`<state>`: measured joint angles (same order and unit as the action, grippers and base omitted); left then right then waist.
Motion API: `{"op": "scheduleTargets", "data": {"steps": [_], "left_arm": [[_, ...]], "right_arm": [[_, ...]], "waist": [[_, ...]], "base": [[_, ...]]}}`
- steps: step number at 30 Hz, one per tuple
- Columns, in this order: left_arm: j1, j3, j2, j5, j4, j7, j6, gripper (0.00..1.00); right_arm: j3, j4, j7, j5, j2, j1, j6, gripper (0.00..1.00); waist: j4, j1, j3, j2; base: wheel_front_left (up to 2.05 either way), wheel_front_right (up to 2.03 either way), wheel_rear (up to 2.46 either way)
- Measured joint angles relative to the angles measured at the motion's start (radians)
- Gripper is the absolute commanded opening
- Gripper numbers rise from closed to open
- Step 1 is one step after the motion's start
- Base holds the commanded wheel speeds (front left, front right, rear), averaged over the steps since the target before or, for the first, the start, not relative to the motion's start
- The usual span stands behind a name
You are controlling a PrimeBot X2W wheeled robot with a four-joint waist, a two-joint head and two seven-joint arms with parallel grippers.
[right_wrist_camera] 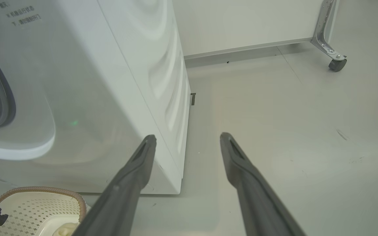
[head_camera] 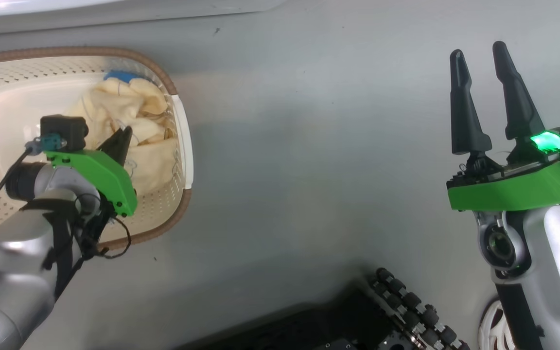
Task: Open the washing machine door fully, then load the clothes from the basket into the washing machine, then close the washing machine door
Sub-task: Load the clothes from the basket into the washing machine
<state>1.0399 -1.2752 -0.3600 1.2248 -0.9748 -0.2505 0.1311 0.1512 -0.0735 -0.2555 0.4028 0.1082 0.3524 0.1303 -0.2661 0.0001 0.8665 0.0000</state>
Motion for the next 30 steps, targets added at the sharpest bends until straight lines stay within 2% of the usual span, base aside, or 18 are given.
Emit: {"op": "scheduleTargets", "data": {"steps": [8, 18, 30], "left_arm": [[-0.019, 0.132, 0.0, -0.028, 0.034, 0.0, 0.0, 0.0], [-0.181, 0.371, 0.002, -0.189, 0.124, 0.0, 0.0, 0.0], [-0.387, 0.626, 0.04, -0.369, 0.239, 0.0, 0.0, 0.0]], "right_arm": [[-0.002, 0.019, 0.0, 0.0, 0.0, 0.003, 0.0, 1.0], [-0.007, 0.075, 0.0, 0.007, 0.012, 0.004, 0.0, 1.0], [-0.018, 0.146, 0.0, 0.038, 0.042, -0.056, 0.0, 1.0]], "waist": [[0.023, 0.0, -0.051, 0.0], [0.075, 0.0, -0.168, 0.0], [0.127, -0.0001, -0.359, 0.0001]], "base": [[0.0, 0.0, 0.0], [0.0, 0.0, 0.0], [0.0, 0.0, 0.0]]}}
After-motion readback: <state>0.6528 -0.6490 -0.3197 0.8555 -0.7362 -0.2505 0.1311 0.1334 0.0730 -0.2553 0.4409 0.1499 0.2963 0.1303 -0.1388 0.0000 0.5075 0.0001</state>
